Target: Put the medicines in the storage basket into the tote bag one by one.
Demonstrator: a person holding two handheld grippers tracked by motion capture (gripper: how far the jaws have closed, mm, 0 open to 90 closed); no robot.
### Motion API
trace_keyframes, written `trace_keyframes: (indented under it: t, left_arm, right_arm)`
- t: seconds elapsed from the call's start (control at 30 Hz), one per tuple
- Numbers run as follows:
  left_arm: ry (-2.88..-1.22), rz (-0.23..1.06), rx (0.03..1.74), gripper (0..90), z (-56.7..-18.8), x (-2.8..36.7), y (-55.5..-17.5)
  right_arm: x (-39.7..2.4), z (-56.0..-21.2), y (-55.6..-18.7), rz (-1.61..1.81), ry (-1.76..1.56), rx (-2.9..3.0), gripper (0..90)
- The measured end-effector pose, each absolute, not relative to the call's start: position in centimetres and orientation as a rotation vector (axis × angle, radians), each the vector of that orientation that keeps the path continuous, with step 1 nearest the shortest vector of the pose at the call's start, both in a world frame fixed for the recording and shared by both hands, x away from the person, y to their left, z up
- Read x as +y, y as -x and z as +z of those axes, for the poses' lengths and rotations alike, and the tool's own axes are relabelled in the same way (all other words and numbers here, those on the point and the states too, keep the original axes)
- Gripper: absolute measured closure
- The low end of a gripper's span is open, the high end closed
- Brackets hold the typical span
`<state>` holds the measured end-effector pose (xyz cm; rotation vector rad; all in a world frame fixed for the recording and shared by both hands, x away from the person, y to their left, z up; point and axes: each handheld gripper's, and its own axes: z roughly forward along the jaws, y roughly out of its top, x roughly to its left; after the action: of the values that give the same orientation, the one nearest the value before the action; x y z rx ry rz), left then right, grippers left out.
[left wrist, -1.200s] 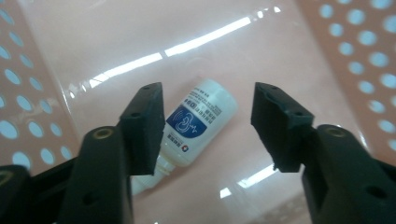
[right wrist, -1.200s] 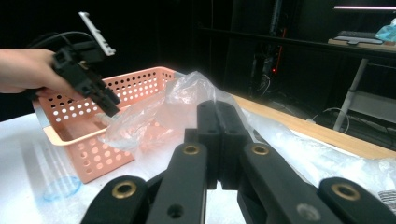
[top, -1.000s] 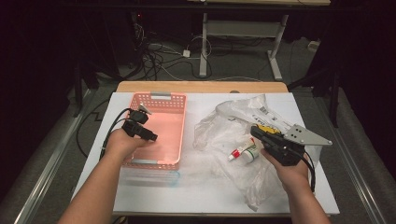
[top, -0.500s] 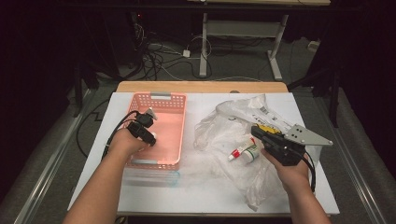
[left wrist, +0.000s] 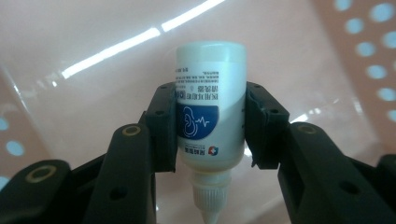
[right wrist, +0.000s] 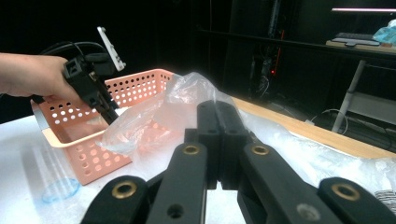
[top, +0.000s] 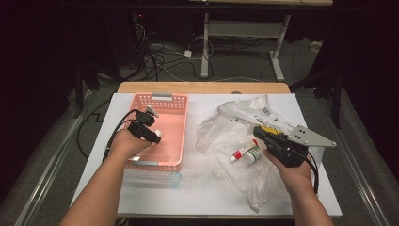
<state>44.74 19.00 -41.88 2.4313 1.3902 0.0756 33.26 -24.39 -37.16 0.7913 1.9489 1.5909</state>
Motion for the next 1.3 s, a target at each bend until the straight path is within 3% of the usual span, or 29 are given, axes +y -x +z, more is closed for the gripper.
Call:
trace_keyframes:
  t: [0.27,0.77,1.3]
  left_arm:
    - [-2.273,0.088,1.318,58.2,-40.5,19.1,-42.2]
    - [-2.18,0.176,1.159,58.1,-40.2,18.4,-37.9]
    - [-2.108,0.195,0.925,58.1,-36.1,13.9,-33.8]
  right_arm:
    - [-24.4,-37.1,-33.2,1.592,-0.792,1.948,90.0]
    - [-24.2,-37.4,-33.3,1.584,-0.789,1.956,90.0]
    - [-24.0,-37.5,-33.3,1.575,-0.798,1.966,90.0]
